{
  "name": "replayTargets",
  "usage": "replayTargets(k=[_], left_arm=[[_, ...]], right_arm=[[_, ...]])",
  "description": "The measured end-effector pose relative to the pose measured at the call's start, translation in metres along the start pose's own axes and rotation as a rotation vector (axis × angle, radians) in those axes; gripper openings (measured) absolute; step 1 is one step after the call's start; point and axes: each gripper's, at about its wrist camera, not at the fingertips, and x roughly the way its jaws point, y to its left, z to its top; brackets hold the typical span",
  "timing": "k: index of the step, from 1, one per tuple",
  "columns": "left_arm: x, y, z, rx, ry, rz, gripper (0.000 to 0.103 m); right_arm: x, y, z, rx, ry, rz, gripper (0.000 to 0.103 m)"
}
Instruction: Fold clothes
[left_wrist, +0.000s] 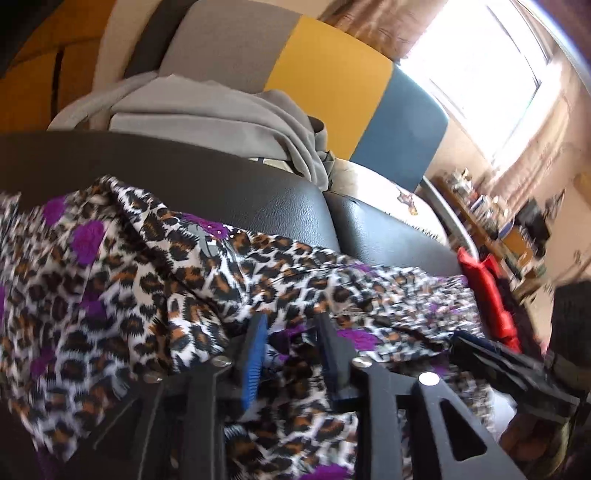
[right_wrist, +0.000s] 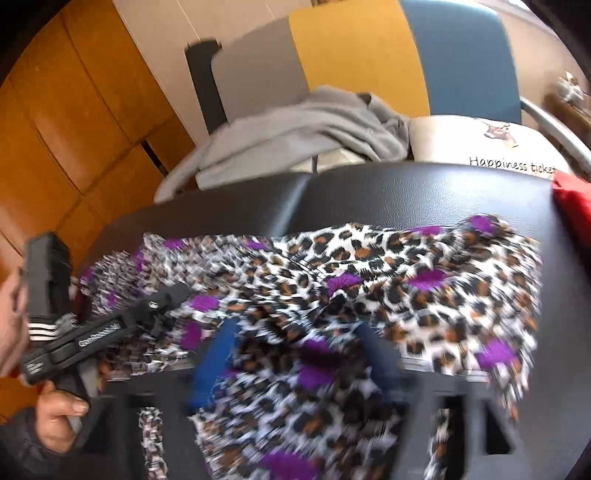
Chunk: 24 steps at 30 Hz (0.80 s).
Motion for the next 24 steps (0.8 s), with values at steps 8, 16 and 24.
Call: replayTargets(k=[8,16,24], left_arm=[[-0.091,0.066,-0.030,-0.229,-0.086,0.113,0.040],[-0.137,0.125,0.014,-0.230,-0.149,0.505,0.045],[-0.124,0.176,0.047,-0.566,-0.141,0.628,0.059]], right_arm=[[-0.009,0.012,-0.063,-0.085,0.020,-0.098,0.092],[-0.011,0.016,-0.070,-0.102,0.013,-0.085,0.103],[-0.018,-0.001,-0.067,-0.030,-0.024,0.031,0.103]])
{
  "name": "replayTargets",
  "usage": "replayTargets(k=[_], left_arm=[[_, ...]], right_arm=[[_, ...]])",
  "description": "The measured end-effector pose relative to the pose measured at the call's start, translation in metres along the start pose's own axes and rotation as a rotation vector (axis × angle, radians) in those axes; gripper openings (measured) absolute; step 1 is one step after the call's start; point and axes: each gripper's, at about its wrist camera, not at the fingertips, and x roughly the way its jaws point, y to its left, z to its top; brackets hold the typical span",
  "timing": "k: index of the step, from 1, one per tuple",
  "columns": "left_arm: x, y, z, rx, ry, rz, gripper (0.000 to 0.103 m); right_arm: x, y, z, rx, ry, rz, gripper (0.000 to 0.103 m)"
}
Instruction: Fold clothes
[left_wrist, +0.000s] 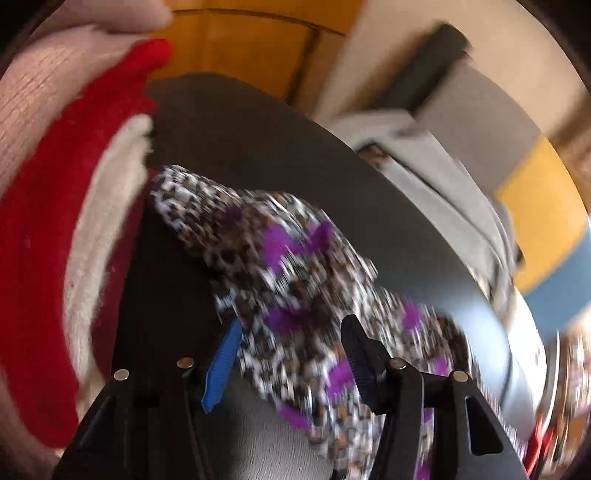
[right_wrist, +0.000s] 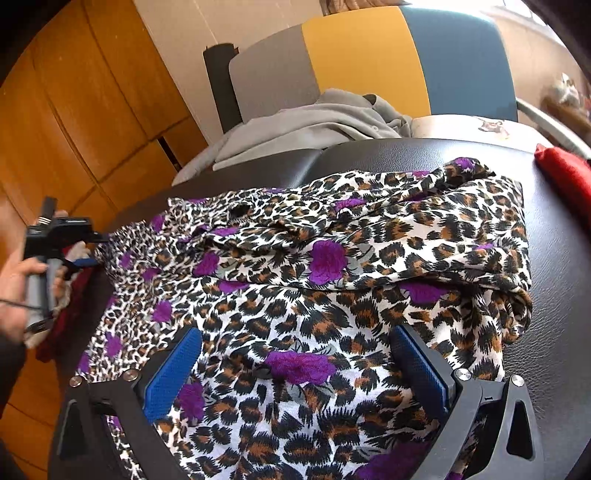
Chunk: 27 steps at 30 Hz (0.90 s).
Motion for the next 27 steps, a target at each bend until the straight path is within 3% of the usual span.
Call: replayTargets(k=[3,5,7,8,9,11,15,17,21,24,27], left_arm=[[0.025,-0.006,0.011,-0.023,0.017,0.149,0.060],[0.043,0.004,0.018,-0.121,0.058,0.221,0.058],[0.045,0.012,0.022,-0.190,0.025,0.209,0.054],[0.046,0.014,0.025,-0.200,0.014,0.198,0.034],[0.047,0.013,0.028,-0.193,0.018,0.174,0.021],[0.043,0.018,0.032,-0.218,0.004,0.111,0.010],[0.015,0.010,0.034,-0.179,-0.061,-0.036,0.008],[-0.012,-0.008,0.031,-0.098,-0.127,-0.117,0.008],[-0.076,-0.069,-0.001,0.227,-0.258,-0.278,0.010],[-0.104,-0.117,-0.064,0.508,-0.227,-0.422,0.025],[-0.110,-0.135,-0.128,0.690,-0.140,-0.508,0.036]], right_arm=[[-0.001,-0.001,0.000,0.010,-0.006,0.015,0.103],[-0.002,-0.003,0.000,0.019,-0.011,0.029,0.103],[-0.002,-0.005,0.000,0.029,-0.016,0.042,0.103],[-0.003,-0.006,0.000,0.032,-0.017,0.046,0.103],[-0.003,-0.007,0.000,0.035,-0.019,0.051,0.103],[-0.004,-0.007,-0.001,0.034,-0.019,0.050,0.103],[-0.002,-0.005,-0.001,0.026,-0.016,0.041,0.103],[-0.002,-0.004,-0.001,0.022,-0.014,0.035,0.103],[0.000,-0.002,-0.001,0.010,-0.007,0.019,0.103],[0.001,-0.002,-0.001,0.004,-0.003,0.011,0.103],[0.002,-0.002,-0.001,0.003,-0.002,0.010,0.103]])
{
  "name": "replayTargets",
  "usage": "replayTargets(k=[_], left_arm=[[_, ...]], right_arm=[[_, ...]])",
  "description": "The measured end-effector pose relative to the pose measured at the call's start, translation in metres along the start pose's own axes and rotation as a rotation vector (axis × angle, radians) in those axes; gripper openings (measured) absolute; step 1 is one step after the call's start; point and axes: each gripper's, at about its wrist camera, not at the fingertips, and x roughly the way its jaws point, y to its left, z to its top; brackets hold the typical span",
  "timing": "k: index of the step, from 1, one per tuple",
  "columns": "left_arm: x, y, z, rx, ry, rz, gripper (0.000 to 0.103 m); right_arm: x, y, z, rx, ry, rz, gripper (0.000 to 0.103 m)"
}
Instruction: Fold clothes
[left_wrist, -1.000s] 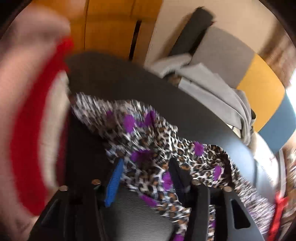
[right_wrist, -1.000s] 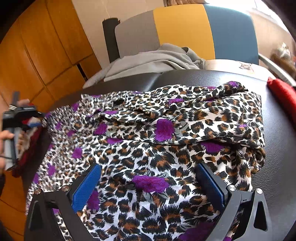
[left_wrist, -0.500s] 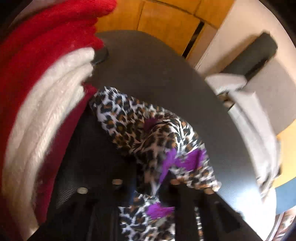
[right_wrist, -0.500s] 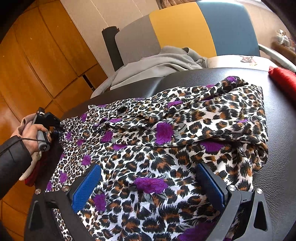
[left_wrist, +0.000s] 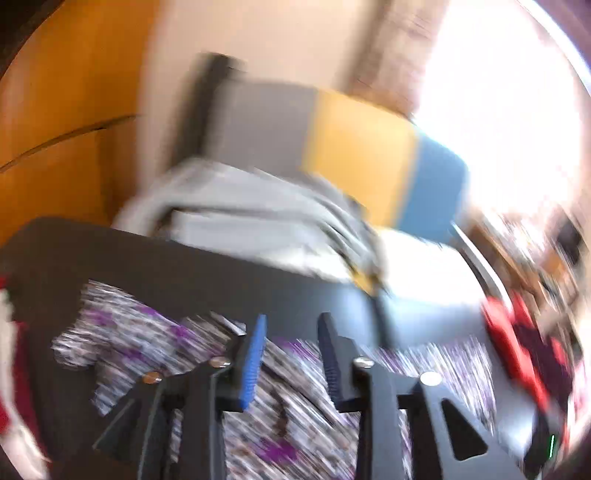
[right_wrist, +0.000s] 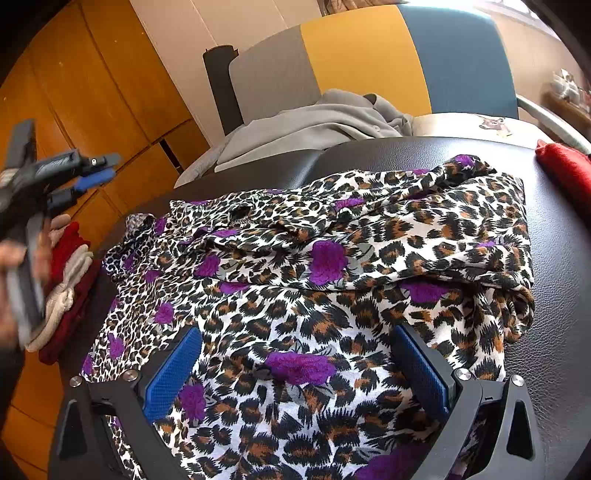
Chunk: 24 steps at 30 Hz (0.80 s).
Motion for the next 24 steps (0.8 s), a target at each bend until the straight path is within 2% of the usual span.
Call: replayTargets(k=[2,4,7,9,11,12,13,14,16,18,21,22,24], left_arm=[[0.000,-0.022,-0.041,0.032,0.059,-0.066,0.037],[0.000,-0.030,-0.081,0.043,0.111,-0.086,0.038],[0.007,-0.008,-0.116,-0.034,0.178,-0.081,0.038],[-0.007,0.009,-0.140,-0.102,0.170,-0.056,0.038],[-0.012,0.024,-0.153,-0.125,0.136,-0.038,0.038],[-0.011,0.029,-0.158,-0.120,0.110,-0.046,0.039],[-0.009,0.032,-0.162,-0.109,0.087,-0.051,0.039],[-0.009,0.031,-0.163,-0.097,0.070,-0.050,0.039],[-0.014,0.032,-0.164,-0.087,0.050,-0.055,0.042],[-0.013,0.036,-0.162,-0.104,0.039,-0.094,0.047],[-0.020,0.055,-0.162,-0.170,0.027,-0.176,0.049],[-0.020,0.058,-0.162,-0.184,0.024,-0.192,0.049],[-0.022,0.063,-0.162,-0.207,0.017,-0.222,0.049]], right_arm=[[0.000,-0.001,0.000,0.004,-0.001,0.005,0.103],[0.000,-0.001,0.000,0.006,-0.001,0.008,0.103],[0.001,0.001,0.001,-0.004,0.007,-0.005,0.103],[0.003,0.005,0.002,-0.025,0.022,-0.032,0.103],[0.011,0.019,0.007,-0.110,0.089,-0.111,0.102],[0.014,0.025,0.010,-0.139,0.114,-0.146,0.099],[0.016,0.039,0.019,-0.190,0.121,-0.160,0.086],[0.015,0.054,0.031,-0.232,0.099,-0.139,0.078],[0.018,0.094,0.058,-0.332,0.061,-0.073,0.078],[0.027,0.140,0.084,-0.449,0.041,0.006,0.078],[0.061,0.219,0.106,-0.661,0.069,0.110,0.078],[0.079,0.254,0.109,-0.768,0.085,0.157,0.078],[0.106,0.301,0.110,-0.893,0.112,0.220,0.078]])
